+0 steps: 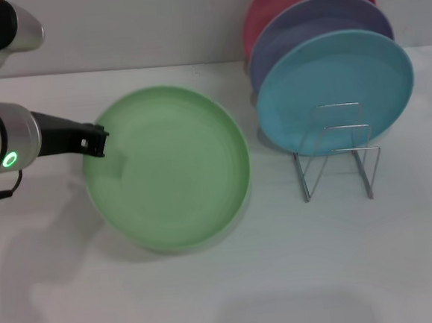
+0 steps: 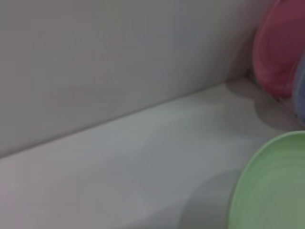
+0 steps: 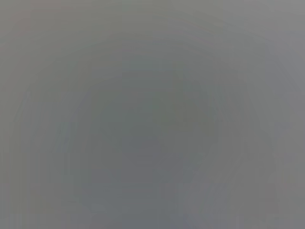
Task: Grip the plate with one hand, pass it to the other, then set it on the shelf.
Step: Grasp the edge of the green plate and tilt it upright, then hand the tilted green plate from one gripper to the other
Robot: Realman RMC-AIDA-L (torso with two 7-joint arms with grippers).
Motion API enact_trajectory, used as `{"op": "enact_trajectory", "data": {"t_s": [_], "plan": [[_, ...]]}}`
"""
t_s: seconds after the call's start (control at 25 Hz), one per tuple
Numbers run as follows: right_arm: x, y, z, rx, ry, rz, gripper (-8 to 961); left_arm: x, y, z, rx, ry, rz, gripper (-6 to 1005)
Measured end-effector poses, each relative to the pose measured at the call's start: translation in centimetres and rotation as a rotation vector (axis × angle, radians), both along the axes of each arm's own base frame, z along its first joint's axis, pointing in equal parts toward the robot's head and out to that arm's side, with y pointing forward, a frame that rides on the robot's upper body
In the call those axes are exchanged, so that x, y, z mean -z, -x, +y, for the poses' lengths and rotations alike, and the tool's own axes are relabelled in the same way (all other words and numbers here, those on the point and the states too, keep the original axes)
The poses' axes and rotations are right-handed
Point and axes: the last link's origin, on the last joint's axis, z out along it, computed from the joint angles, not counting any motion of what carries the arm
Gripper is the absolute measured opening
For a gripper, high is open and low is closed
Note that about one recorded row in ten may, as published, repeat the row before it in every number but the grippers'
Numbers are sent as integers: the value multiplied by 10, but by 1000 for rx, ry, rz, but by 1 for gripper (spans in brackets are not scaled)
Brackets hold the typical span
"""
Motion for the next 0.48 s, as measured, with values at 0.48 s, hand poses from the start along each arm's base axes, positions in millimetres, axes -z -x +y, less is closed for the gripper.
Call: {"op": "enact_trajectory", "data": {"t_s": [0.48], "plan": [[14, 124, 17, -39, 552, -178, 830, -23, -6, 11, 68, -129, -42, 33]]}}
